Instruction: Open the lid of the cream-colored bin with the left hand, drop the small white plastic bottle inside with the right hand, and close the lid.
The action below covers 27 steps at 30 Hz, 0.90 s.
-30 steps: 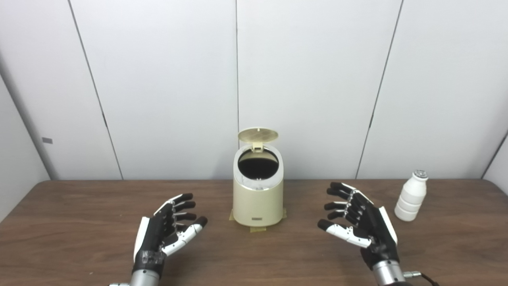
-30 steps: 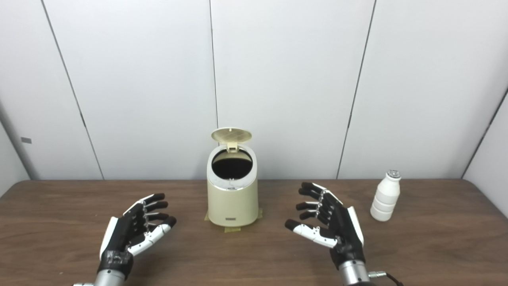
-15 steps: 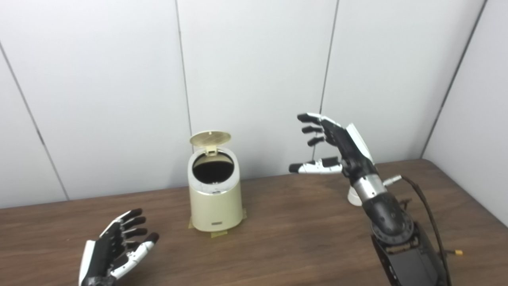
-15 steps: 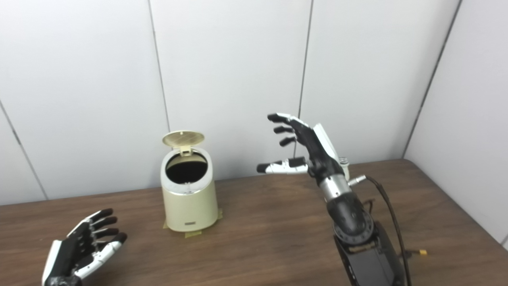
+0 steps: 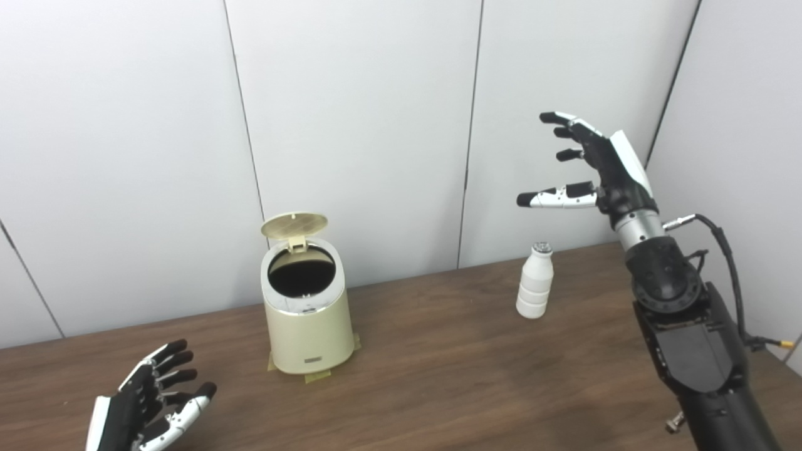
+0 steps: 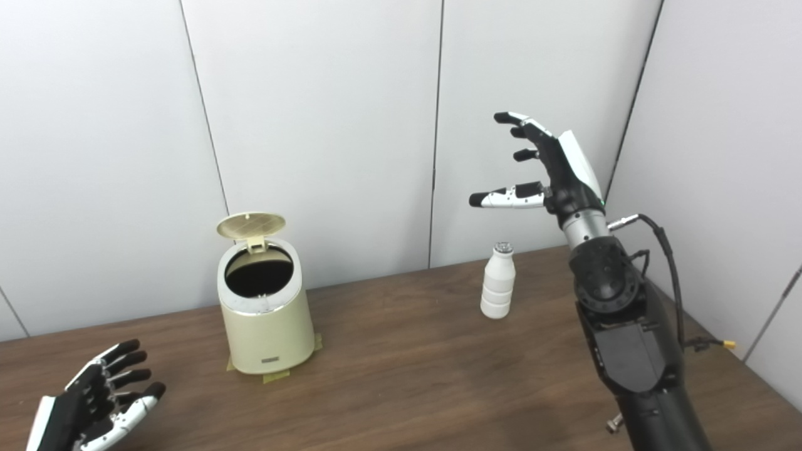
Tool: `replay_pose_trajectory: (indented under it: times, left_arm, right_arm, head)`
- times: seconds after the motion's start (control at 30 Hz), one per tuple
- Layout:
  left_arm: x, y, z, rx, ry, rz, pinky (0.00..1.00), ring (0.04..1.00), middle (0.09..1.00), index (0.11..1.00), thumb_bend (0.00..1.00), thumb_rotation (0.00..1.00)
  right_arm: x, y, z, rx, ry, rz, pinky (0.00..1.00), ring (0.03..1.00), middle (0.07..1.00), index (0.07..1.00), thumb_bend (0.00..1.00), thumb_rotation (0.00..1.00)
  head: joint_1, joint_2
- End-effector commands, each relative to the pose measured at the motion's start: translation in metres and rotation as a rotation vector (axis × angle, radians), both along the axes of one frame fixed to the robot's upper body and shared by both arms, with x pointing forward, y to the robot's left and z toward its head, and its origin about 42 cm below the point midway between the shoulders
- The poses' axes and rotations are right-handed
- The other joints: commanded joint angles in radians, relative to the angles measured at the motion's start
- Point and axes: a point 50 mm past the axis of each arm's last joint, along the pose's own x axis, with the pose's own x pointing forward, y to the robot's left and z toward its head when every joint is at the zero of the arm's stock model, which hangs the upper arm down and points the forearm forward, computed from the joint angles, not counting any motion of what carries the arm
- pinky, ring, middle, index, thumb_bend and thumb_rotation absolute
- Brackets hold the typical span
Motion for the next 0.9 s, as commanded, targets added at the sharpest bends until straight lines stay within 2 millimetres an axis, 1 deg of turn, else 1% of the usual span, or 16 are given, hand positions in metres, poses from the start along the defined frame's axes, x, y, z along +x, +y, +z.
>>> replay_pose_trajectory:
  times: [0.0, 0.1, 0.13, 0.23, 0.3, 0.37, 0.43, 0.5, 0.6, 0.63, 0.73, 0.8, 0.87]
  left_arm:
    - [0.011, 0.002, 0.023, 0.002, -0.081, -0.010, 0.57, 0.710, 0.783, 0.820, 0.57, 0.05]
    - [0.010, 0.002, 0.024, 0.002, -0.081, -0.012, 0.57, 0.710, 0.785, 0.819, 0.56, 0.03]
    - [0.010, 0.002, 0.025, 0.000, -0.080, -0.011, 0.57, 0.709, 0.784, 0.817, 0.56, 0.02]
    - [0.009, 0.002, 0.026, 0.000, -0.073, -0.015, 0.58, 0.719, 0.792, 0.815, 0.55, 0.00]
    - [0.008, 0.002, 0.026, 0.008, -0.071, -0.013, 0.59, 0.722, 0.794, 0.819, 0.55, 0.01]
    - [0.008, 0.001, 0.027, 0.009, -0.070, -0.012, 0.58, 0.721, 0.792, 0.818, 0.55, 0.01]
    - [0.007, 0.001, 0.027, 0.010, -0.067, -0.011, 0.59, 0.724, 0.795, 0.820, 0.56, 0.02]
    - [0.007, 0.001, 0.028, 0.012, -0.066, -0.012, 0.59, 0.723, 0.793, 0.820, 0.56, 0.02]
    - [0.007, 0.001, 0.029, 0.007, -0.069, -0.016, 0.57, 0.708, 0.787, 0.820, 0.54, 0.00]
    - [0.007, 0.001, 0.029, 0.008, -0.069, -0.017, 0.58, 0.710, 0.787, 0.822, 0.54, 0.00]
    - [0.007, 0.001, 0.029, 0.007, -0.066, -0.019, 0.58, 0.712, 0.787, 0.827, 0.53, 0.00]
    - [0.007, 0.001, 0.029, 0.004, -0.064, -0.023, 0.59, 0.719, 0.793, 0.831, 0.54, 0.00]
    - [0.007, 0.001, 0.030, 0.004, -0.063, -0.026, 0.59, 0.721, 0.794, 0.830, 0.54, 0.00]
  right_arm:
    - [-0.002, -0.014, 0.024, 0.010, -0.024, -0.019, 0.67, 0.851, 0.905, 0.868, 0.83, 0.20]
    - [-0.004, -0.027, 0.017, 0.044, 0.033, -0.030, 0.75, 0.892, 0.942, 0.913, 0.84, 0.23]
    - [-0.005, -0.032, 0.014, 0.052, 0.054, -0.032, 0.76, 0.899, 0.949, 0.919, 0.84, 0.25]
    - [-0.007, -0.046, 0.000, 0.087, 0.115, -0.033, 0.79, 0.911, 0.966, 0.943, 0.88, 0.31]
    - [-0.008, -0.052, -0.010, 0.096, 0.162, -0.021, 0.82, 0.925, 0.978, 0.960, 0.89, 0.32]
    - [-0.011, -0.057, -0.020, 0.100, 0.200, -0.007, 0.85, 0.940, 0.991, 0.976, 0.89, 0.34]
    - [-0.014, -0.057, -0.029, 0.110, 0.230, -0.006, 0.86, 0.942, 0.996, 0.978, 0.92, 0.35]
    - [-0.016, -0.057, -0.037, 0.120, 0.250, -0.003, 0.85, 0.937, 0.999, 0.982, 0.92, 0.34]
    - [-0.019, -0.056, -0.050, 0.147, 0.279, 0.005, 0.88, 0.933, 0.998, 0.989, 0.92, 0.33]
    - [-0.020, -0.055, -0.056, 0.171, 0.283, 0.014, 0.89, 0.933, 0.990, 0.990, 0.92, 0.31]
    - [-0.022, -0.053, -0.067, 0.230, 0.290, 0.031, 0.87, 0.946, 0.995, 0.999, 0.90, 0.26]
    - [-0.024, -0.052, -0.076, 0.246, 0.304, 0.034, 0.83, 0.935, 0.999, 1.000, 0.89, 0.25]
    - [-0.026, -0.050, -0.085, 0.236, 0.322, 0.037, 0.83, 0.932, 1.000, 1.000, 0.85, 0.23]
  head:
    - [-0.002, -0.002]
    - [-0.005, 0.000]
    - [-0.005, 0.000]
    - [-0.006, 0.001]
    - [-0.006, 0.005]
    - [-0.004, 0.007]
    - [-0.006, 0.008]
    - [-0.007, 0.009]
    - [-0.009, 0.012]
    - [-0.009, 0.013]
    - [-0.010, 0.015]
    - [-0.010, 0.016]
    - [-0.009, 0.017]
